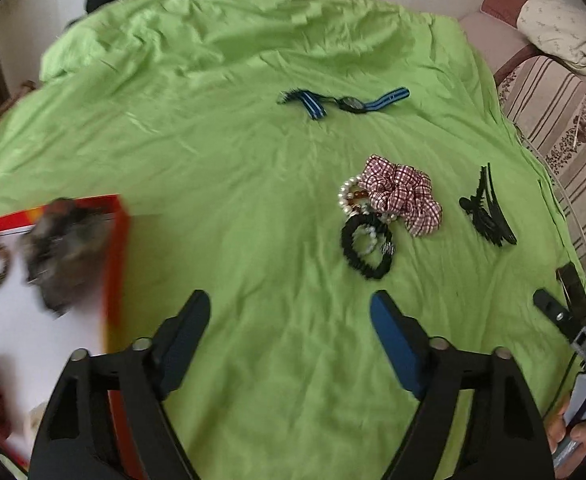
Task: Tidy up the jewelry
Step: 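Grasp the black hair tie with the left tool while the right tool grasps the black claw clip, then carry the hair tie and claw clip into the tray and open both tools, then withdraw both open tools from the tray toward the pink plaid scrunchie, then grasp the pearl bracelet with the left tool while the right tool grasps the pink plaid scrunchie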
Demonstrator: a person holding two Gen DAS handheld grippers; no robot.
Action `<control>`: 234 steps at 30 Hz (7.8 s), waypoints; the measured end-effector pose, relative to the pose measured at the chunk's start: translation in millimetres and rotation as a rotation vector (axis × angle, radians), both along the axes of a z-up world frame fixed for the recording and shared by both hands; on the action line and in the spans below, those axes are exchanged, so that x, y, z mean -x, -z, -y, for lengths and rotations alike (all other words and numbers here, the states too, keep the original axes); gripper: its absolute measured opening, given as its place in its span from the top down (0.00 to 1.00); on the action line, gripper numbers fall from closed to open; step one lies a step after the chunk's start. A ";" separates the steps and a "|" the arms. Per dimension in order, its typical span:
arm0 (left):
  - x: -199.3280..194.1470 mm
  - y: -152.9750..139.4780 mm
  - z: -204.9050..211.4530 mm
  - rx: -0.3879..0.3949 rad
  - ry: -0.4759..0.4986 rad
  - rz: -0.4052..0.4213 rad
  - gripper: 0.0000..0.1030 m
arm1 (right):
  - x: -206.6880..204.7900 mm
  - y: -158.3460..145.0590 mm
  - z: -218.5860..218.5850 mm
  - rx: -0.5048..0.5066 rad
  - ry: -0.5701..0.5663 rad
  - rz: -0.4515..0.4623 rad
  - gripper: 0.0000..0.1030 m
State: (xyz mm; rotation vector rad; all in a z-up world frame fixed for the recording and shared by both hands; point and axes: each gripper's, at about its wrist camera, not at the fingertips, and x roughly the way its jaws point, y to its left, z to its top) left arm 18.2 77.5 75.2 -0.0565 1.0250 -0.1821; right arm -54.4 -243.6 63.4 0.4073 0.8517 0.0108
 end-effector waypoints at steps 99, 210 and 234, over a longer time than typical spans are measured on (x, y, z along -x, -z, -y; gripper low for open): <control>88.5 -46.1 -324.6 -0.067 -0.423 0.167 0.54 | -18.4 -39.4 -442.6 0.047 -0.789 0.006 0.58; -85.7 -1.0 32.0 0.159 0.067 -0.082 1.00 | -110.2 18.7 13.8 -0.102 -0.102 -0.056 0.43; -129.0 29.7 35.4 0.276 0.086 -0.142 1.00 | -132.2 38.0 3.1 -0.221 -0.133 -0.056 0.50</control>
